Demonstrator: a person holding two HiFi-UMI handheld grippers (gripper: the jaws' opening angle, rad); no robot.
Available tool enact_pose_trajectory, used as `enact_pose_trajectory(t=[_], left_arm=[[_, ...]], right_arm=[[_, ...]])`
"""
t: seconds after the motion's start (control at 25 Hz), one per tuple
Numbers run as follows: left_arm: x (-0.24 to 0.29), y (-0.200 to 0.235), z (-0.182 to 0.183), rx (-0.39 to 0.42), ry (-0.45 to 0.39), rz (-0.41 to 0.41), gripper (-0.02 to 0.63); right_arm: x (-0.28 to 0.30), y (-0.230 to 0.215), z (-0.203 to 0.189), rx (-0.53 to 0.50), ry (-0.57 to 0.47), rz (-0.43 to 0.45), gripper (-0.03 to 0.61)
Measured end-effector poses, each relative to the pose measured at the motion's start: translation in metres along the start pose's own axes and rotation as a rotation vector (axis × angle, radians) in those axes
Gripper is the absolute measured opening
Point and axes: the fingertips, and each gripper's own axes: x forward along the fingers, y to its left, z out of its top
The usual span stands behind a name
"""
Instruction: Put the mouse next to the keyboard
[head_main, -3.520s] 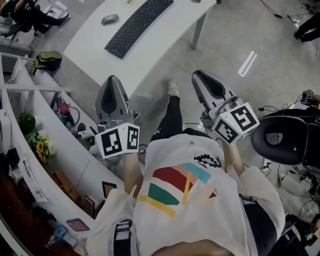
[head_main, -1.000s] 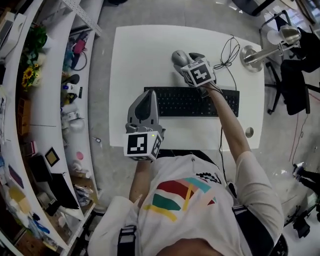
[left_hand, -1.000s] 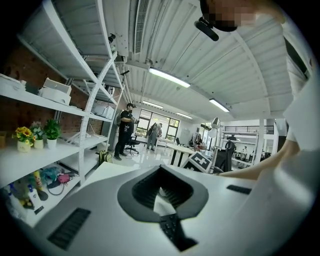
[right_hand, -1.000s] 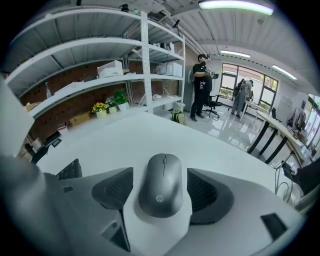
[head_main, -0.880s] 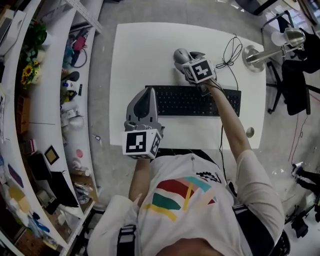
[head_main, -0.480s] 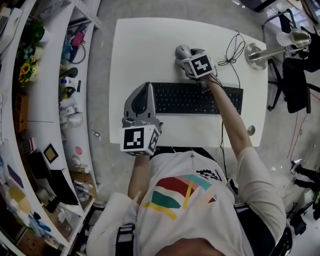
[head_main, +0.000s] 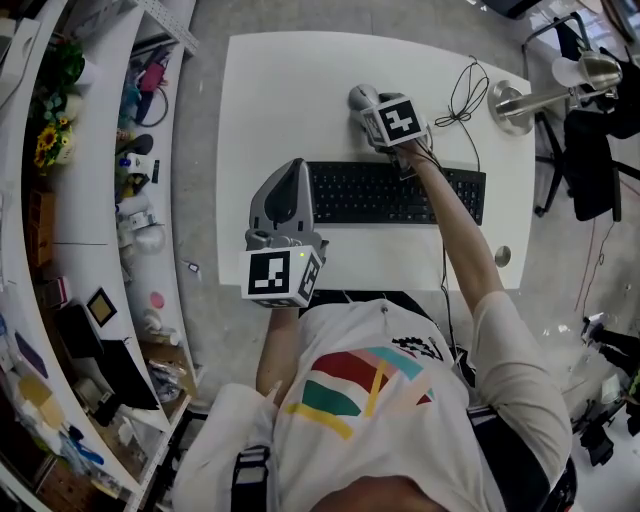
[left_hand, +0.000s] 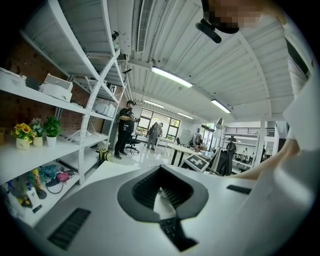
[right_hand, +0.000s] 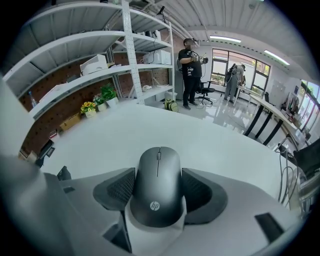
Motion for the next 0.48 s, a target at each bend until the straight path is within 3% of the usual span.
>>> enact_pose_trajectory(t=[0.48], left_arm=[[-0.002,-0.006,0.012,0.008,-0.023,-0.032,0.041]], right_arm=[[-0.044,0.015,0.028,0.035,-0.136,0.008,0.304]])
